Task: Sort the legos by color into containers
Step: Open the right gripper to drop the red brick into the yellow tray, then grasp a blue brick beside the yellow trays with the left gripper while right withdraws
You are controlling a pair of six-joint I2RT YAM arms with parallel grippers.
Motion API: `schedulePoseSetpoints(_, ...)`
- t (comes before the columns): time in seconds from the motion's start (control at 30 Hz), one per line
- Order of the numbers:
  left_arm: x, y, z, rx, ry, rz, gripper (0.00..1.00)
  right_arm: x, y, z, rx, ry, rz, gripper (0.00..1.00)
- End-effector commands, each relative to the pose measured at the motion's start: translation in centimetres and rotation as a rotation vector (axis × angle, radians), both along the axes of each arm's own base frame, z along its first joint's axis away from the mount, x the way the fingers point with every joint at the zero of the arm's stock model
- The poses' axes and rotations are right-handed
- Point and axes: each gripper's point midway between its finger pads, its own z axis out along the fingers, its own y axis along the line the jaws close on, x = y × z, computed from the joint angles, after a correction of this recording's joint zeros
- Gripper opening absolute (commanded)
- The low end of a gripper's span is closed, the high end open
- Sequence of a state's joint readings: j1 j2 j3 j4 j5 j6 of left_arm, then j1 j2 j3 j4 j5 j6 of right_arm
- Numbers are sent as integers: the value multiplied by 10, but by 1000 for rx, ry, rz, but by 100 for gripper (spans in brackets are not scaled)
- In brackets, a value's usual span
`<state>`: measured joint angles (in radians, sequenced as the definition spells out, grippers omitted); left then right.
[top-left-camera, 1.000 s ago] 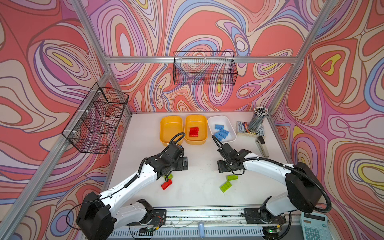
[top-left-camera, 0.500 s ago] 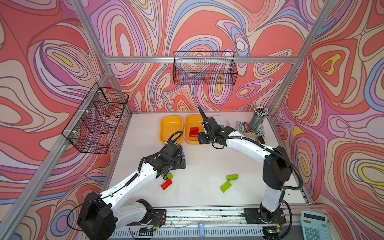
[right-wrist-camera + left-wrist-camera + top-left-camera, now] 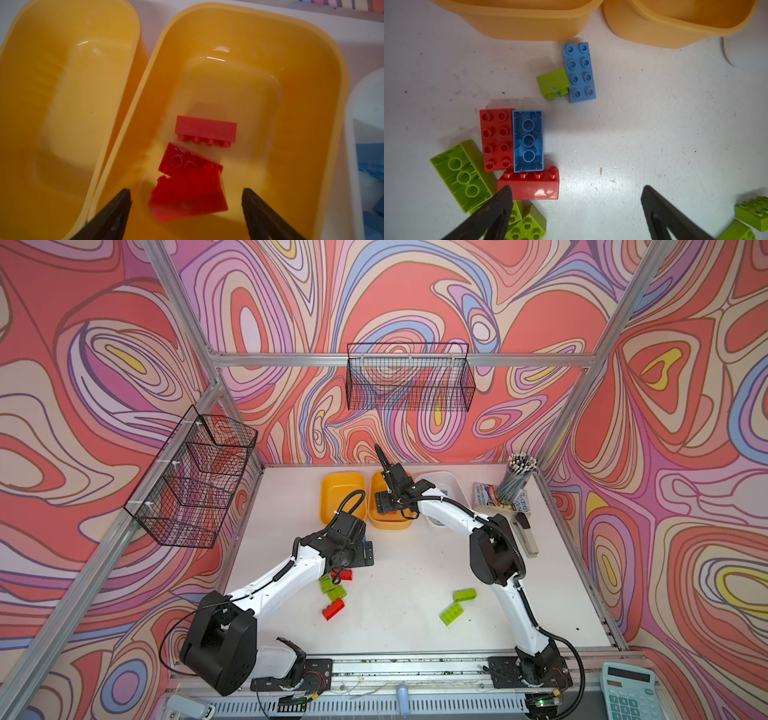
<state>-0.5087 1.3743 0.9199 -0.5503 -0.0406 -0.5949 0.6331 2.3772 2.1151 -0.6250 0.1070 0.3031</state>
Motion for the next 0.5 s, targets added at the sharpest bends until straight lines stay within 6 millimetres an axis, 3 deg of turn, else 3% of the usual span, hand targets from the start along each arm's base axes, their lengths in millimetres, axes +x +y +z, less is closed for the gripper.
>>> schedulePoseSetpoints(0.0, 9, -7, 3, -42, 9, 30, 100, 2, 4, 34, 35, -52, 30, 97)
schedulePoseSetpoints(0.23, 11, -19, -3, -106, 44, 57, 100, -22, -16, 94, 95, -129, 11, 98)
schedulePoseSetpoints(0.37, 18, -22, -5, -114, 37, 70, 100, -47, -40, 116, 93, -153, -13, 98)
schedulePoseSetpoints(0.47, 24, -27, -12, -106, 58, 60, 99, -69, -56, 121, 107, -151, -27, 98)
